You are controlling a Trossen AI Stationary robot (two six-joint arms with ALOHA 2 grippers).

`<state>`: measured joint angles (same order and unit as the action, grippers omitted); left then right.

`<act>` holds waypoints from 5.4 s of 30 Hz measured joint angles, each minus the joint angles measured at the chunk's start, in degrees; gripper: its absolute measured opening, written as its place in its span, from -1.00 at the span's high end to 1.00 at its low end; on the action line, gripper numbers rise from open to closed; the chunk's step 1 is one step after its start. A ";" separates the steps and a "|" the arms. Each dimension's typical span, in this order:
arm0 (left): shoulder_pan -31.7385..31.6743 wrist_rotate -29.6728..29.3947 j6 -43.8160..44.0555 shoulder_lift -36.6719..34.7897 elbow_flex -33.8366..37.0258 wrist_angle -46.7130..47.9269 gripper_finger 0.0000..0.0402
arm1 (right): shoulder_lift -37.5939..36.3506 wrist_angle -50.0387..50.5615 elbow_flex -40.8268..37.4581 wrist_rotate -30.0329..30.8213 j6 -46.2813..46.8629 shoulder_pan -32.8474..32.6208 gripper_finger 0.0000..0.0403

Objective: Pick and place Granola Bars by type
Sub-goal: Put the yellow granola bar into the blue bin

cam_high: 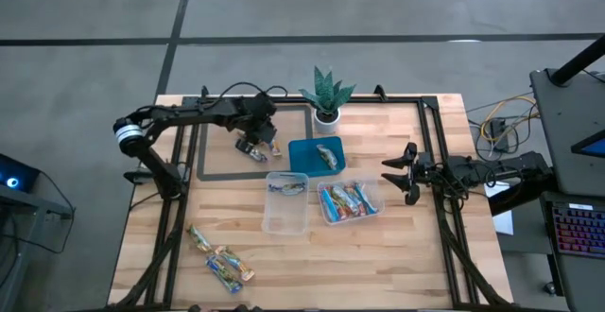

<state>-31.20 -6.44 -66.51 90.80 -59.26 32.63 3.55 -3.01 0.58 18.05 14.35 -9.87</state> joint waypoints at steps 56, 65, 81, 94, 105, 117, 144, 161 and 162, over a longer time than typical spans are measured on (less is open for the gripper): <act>6.09 2.61 3.42 9.48 -8.35 4.92 1.00 | -0.07 -0.02 0.00 0.05 0.00 0.01 0.06; 6.28 0.52 4.24 9.19 -17.31 16.23 1.00 | -0.07 -0.02 0.00 0.05 0.00 0.02 0.06; 12.25 -5.18 -0.03 7.40 -30.47 24.88 1.00 | -0.09 -0.02 0.00 0.03 0.00 0.02 0.06; 18.80 -5.22 3.77 10.27 -29.61 18.25 1.00 | -0.09 -0.02 0.00 0.05 -0.01 0.00 0.06; 20.54 -5.20 6.65 18.03 -32.65 14.48 1.00 | -0.09 -0.02 0.00 0.04 0.00 0.00 0.06; 21.60 -3.18 10.06 21.97 -33.40 7.29 1.00 | -0.04 -0.02 0.00 0.05 0.00 0.02 0.06; 21.98 4.19 15.87 28.72 -33.34 0.79 1.00 | -0.02 -0.02 0.00 0.05 -0.02 0.00 0.06; 21.55 2.17 16.54 27.08 -33.32 0.12 0.53 | -0.02 -0.02 0.00 0.05 0.00 0.02 0.06; 21.53 1.94 16.19 26.78 -33.32 0.16 0.52 | -0.02 -0.02 0.00 0.04 -0.01 0.01 0.06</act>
<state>-9.67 -4.49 -50.32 117.58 -92.58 32.79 3.53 -3.03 0.58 18.10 14.34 -9.86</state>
